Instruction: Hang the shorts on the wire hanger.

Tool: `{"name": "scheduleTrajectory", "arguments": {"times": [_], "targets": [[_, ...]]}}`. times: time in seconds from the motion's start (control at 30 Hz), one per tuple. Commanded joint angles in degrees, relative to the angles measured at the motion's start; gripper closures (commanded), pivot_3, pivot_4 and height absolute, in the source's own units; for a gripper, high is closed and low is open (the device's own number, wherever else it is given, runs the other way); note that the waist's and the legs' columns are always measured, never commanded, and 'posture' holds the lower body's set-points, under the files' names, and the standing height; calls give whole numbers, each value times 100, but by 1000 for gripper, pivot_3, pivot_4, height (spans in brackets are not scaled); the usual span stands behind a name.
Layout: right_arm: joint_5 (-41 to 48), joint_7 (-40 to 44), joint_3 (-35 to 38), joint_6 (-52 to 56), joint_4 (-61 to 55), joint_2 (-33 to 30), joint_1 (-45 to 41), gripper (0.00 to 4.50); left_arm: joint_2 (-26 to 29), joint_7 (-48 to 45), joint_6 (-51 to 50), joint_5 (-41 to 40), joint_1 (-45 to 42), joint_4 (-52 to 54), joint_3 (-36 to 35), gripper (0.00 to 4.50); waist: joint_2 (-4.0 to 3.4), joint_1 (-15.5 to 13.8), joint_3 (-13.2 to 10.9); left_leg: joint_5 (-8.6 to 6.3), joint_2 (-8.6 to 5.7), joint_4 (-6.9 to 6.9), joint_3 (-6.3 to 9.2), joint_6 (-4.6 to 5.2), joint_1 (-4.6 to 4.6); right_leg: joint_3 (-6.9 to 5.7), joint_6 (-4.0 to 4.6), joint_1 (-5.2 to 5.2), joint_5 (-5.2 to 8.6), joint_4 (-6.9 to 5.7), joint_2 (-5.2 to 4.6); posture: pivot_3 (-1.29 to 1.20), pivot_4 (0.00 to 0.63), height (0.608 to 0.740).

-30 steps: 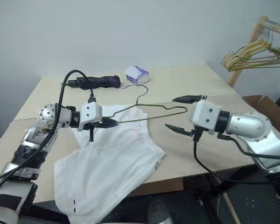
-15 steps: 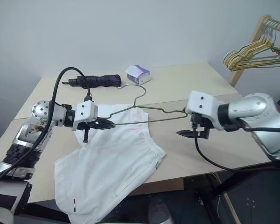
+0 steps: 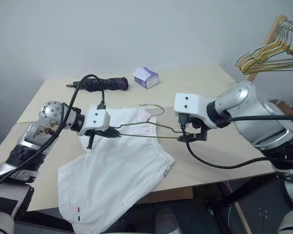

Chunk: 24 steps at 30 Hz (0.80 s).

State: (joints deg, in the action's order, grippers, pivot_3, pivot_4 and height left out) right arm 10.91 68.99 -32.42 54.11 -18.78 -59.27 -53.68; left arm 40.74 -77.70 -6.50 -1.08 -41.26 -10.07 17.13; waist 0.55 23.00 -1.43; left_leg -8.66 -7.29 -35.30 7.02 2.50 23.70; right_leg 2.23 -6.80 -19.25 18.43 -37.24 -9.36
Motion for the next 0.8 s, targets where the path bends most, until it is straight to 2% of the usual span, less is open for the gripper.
{"name": "scheduleTrajectory", "arguments": {"times": [0.03, 0.23, 0.33, 0.7, 0.8], "targets": [[-388, -82, -185, 141, 127, 162, -153, 23, -23, 35, -23, -2, -207, -1, -59, 4500, 0, 24, 0, 2, 0, 0, 0, 2, 0, 0, 0, -1, 0, -2, 0, -380, 0, 740], [-788, -163, -322, 94, 443, 395, -138, 23, -49, 31, -18, -7, -237, -29, -71, 4500, 0, 96, 0, 8, -3, -7, -1, 12, -1, -1, 0, -10, 0, -35, -4, -378, 0, 740], [-869, -102, -310, 69, 523, 455, -130, 553, -37, 30, -7, -12, -214, -21, -80, 4500, 0, 138, 0, 9, -2, -8, -1, 12, -1, -1, 0, -11, 0, -38, -3, -377, 0, 740], [-1149, -20, -312, -221, 836, 590, 40, 4392, -28, -22, -16, -148, -198, 23, -153, 4500, 0, 155, 0, 9, -2, -11, 0, 13, -2, -2, 0, -10, 0, -41, -2, -373, 0, 740], [-1179, 1, -286, -280, 877, 608, 74, 4453, -29, -22, -5, -160, -190, 20, -162, 4500, 0, 152, 0, 9, -3, -12, -1, 13, -4, -2, 0, -10, 0, -43, -3, -371, 0, 740]]}}
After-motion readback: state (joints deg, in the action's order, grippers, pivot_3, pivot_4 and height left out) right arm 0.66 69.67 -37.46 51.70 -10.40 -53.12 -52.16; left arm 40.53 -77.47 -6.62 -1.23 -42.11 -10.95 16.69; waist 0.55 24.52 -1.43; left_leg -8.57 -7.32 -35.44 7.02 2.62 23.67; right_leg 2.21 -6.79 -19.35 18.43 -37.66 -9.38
